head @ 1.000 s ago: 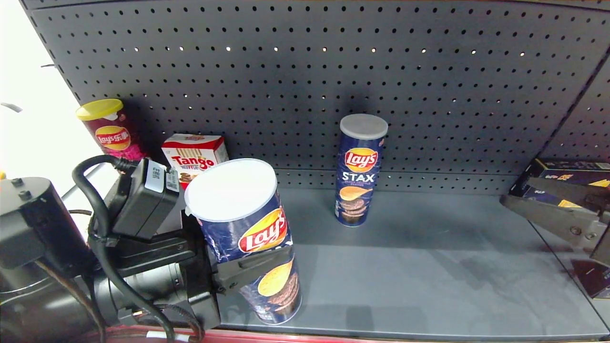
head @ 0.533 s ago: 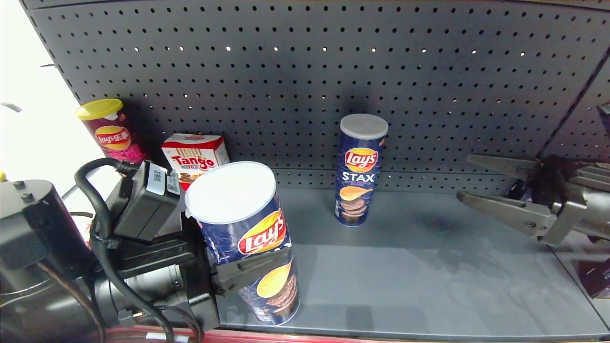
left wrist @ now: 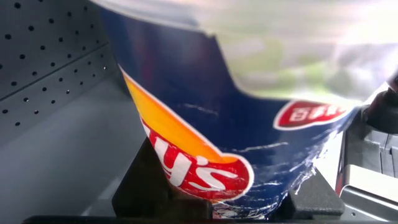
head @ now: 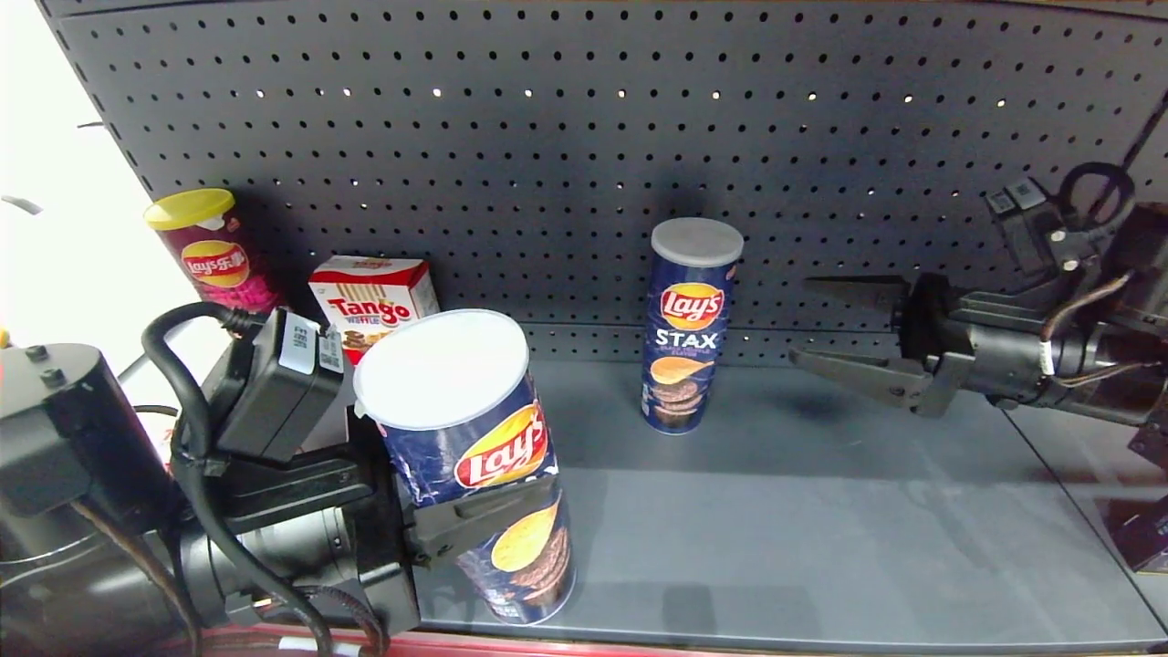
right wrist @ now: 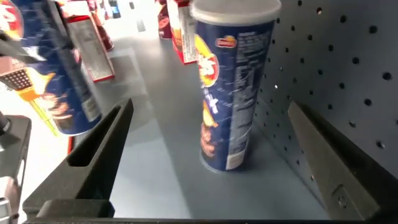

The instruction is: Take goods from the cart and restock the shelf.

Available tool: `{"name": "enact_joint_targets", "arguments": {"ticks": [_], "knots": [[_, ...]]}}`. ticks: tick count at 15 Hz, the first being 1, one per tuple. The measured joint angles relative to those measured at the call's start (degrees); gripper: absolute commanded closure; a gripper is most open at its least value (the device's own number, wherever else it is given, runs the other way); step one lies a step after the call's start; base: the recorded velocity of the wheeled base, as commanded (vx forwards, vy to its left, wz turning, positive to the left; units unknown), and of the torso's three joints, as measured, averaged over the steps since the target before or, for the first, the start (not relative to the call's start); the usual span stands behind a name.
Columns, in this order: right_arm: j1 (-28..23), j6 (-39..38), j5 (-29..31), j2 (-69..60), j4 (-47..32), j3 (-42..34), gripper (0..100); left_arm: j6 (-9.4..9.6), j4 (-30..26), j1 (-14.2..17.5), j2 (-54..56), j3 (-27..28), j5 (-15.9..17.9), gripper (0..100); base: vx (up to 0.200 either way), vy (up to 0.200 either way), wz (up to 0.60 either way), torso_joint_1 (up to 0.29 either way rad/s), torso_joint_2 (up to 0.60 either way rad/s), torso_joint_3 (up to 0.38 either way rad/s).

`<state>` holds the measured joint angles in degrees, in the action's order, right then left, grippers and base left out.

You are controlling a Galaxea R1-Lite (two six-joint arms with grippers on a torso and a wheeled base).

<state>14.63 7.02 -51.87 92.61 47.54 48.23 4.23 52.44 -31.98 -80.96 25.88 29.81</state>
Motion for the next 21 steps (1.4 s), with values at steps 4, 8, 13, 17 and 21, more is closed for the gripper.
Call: {"name": "enact_joint_targets", "arguments": {"ticks": [4,8,13,17,21], "knots": [[1.4,0.0,-0.3,6.5,0.4,4.5,0,0.0,0.0,0.0,0.0,0.2,0.7,100,0.0,0.0,0.0,0.0,0.0,0.0],[2.3,0.0,-0.3,11.8,0.4,7.8,0,0.0,0.0,0.6,-0.2,0.4,0.9,100,0.0,0.0,0.0,0.0,0.0,0.0],[3.9,0.0,-0.4,16.5,1.6,9.7,0,-0.79,0.1,1.2,-0.3,0.5,1.0,100,0.0,0.0,0.0,0.0,0.0,0.0],[4.9,0.0,-0.3,19.4,2.3,10.7,0,-0.9,0.3,1.3,-0.3,0.7,0.9,100,0.0,0.0,0.0,0.0,0.0,0.0],[6.0,0.1,-0.1,22.0,2.8,11.8,0,-0.89,0.4,1.3,-0.3,0.7,0.8,100,0.0,0.0,0.0,0.0,0.0,0.0]]}}
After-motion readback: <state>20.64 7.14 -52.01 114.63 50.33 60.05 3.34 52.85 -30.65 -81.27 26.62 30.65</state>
